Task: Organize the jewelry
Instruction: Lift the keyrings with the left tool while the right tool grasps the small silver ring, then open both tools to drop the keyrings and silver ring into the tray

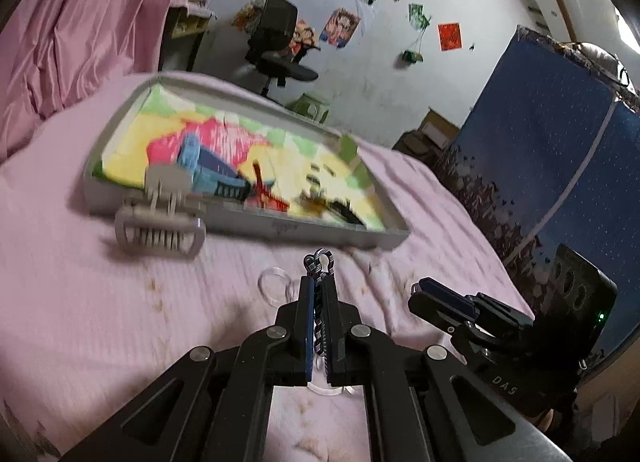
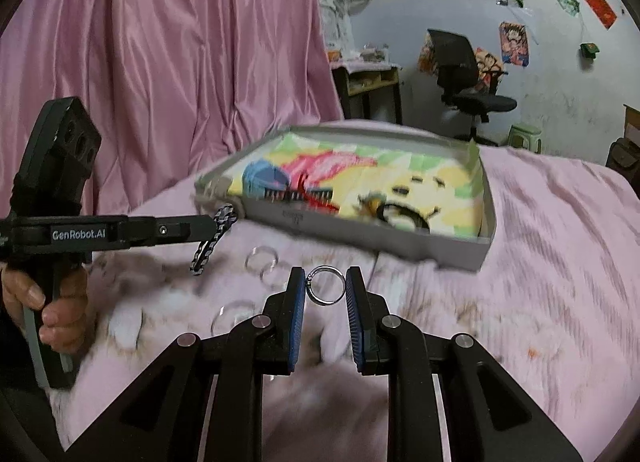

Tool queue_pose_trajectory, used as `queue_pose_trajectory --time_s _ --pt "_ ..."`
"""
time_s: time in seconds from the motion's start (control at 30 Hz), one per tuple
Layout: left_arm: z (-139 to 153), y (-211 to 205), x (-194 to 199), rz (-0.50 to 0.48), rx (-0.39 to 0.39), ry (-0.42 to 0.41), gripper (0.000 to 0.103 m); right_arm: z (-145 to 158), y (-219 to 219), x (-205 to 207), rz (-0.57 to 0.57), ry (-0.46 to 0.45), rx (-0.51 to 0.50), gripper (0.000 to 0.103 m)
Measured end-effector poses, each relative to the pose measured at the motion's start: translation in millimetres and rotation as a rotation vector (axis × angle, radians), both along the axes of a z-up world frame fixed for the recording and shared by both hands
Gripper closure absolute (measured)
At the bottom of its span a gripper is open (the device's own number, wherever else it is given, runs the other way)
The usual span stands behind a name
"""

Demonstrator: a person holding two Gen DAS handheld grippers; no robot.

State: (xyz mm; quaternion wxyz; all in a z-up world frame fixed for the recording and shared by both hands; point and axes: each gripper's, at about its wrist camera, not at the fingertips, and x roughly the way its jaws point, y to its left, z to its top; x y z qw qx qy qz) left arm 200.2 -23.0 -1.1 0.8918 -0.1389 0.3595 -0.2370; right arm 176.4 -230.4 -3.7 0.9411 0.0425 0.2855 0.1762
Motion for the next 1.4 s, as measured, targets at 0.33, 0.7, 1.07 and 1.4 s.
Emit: queue_pose_trajectory --time_s 0.33,0.7,1.07,1.4 --pt "23 -12 51 0.055 0.012 -0.078 0.099 17 0 57 -0.074 -0.086 0.012 0.085" --pt "7 -39 108 0.077 0.125 0.029 0.099 1 -15 103 -0.161 0.003 0.007 0.085" --pt "-12 -50 120 0.083 0.209 0.12 0.099 -25 -16 120 -0.183 0.126 0.005 0.085" --pt "-16 -48 122 0.09 0.221 0.129 0.097 -32 -19 122 -0.183 0.167 0.007 0.083"
